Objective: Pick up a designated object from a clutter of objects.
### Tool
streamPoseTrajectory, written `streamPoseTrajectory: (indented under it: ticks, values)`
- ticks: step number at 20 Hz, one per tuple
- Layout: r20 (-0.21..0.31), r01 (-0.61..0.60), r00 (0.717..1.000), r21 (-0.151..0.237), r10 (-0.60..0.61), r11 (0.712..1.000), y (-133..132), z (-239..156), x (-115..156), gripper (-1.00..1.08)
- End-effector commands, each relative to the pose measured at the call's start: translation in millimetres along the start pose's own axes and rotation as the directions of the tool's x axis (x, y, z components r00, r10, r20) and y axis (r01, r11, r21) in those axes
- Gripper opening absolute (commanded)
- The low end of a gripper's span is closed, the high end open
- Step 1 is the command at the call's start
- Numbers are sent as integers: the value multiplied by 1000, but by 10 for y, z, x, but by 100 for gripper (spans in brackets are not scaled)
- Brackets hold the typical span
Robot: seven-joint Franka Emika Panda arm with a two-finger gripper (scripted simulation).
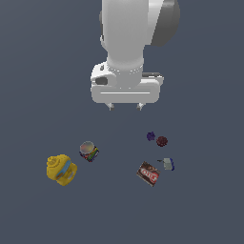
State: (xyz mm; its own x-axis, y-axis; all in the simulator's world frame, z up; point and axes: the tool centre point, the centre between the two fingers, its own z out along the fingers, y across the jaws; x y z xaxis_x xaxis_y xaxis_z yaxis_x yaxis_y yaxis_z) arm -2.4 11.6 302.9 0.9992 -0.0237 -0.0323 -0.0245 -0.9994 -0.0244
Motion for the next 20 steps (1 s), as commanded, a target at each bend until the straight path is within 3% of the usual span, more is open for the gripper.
streamPoseTrajectory:
  ticks: [1,10,20]
  values:
    - [0,0,1000,0,0,1000,0,0,0,100]
    - [-43,-20,999,-4,20,1000,36,-142,111,100]
    - [-40,-9,999,-10,9,1000,-32,-11,120,100]
